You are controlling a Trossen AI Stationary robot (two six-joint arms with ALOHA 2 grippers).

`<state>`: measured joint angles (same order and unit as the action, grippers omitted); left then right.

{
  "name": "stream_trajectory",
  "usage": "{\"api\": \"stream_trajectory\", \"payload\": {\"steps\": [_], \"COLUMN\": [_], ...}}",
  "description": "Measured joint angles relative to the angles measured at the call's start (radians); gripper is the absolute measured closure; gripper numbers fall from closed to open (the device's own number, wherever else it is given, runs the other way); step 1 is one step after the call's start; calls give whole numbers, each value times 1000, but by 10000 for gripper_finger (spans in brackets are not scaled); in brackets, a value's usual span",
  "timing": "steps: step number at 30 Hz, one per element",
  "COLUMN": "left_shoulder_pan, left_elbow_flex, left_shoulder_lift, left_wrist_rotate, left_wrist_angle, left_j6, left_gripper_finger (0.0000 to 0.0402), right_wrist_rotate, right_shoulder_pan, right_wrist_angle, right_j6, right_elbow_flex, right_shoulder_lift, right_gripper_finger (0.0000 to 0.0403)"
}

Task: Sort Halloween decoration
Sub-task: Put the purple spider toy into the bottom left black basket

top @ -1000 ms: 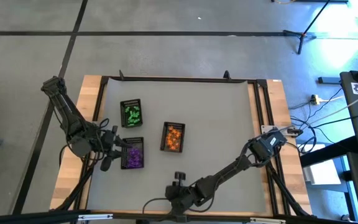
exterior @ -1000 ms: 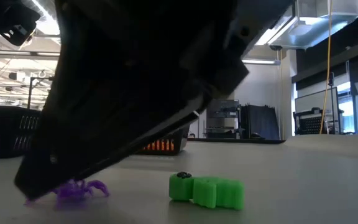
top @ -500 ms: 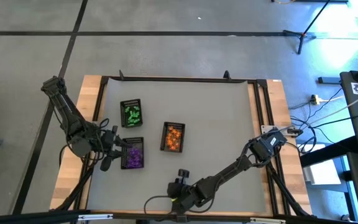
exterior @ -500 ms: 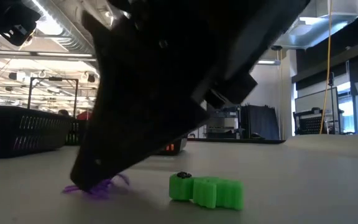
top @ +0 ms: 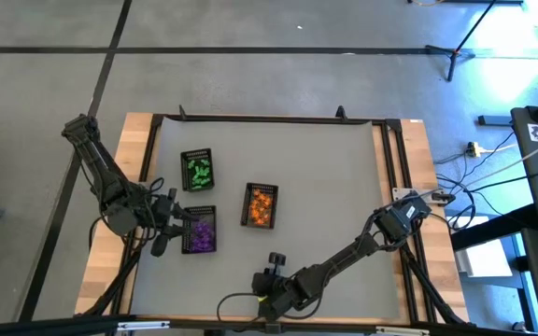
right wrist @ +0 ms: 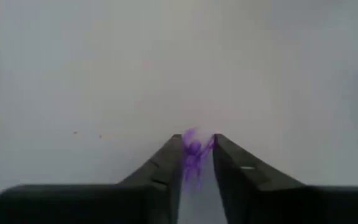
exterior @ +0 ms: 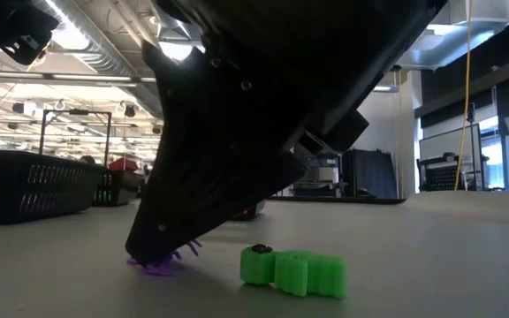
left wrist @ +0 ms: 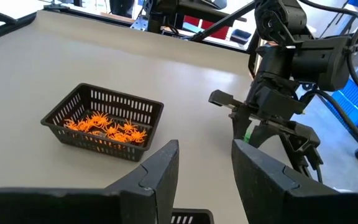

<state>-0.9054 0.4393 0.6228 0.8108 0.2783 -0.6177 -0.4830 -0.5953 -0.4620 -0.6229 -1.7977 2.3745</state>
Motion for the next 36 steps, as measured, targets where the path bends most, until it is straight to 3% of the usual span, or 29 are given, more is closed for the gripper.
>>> {"api": "stream_trajectory", "payload": {"steps": [7,13,19,25,30,36], "left_shoulder_pan": [0,0,0,0,0,0], "left_elbow_flex": [0,0,0,0,0,0], "left_shoulder_lift": [0,0,0,0,0,0], "left_wrist_rotate": [0,0,1,0,0,0], "left_wrist_angle": [0,0,-1,-3,-3,-3], "left_j6": [0,0,0,0,0,0], "left_gripper_finger": [262,262,262,262,262,262], "right_wrist_rotate": [-14,-53,-99,-99,-12,77], "right_shoulder_pan": [0,4,47,130,213,295], "right_wrist_angle": [-1,-2,20,287,512,543], "right_j6": [25,50,139,303,395,392], "right_elbow_flex": [0,-21,-86,-116,-116,-116], "right_shoulder_lift": [0,0,0,0,0,0], "right_gripper_finger": [396,381,396,398,390,387]}}
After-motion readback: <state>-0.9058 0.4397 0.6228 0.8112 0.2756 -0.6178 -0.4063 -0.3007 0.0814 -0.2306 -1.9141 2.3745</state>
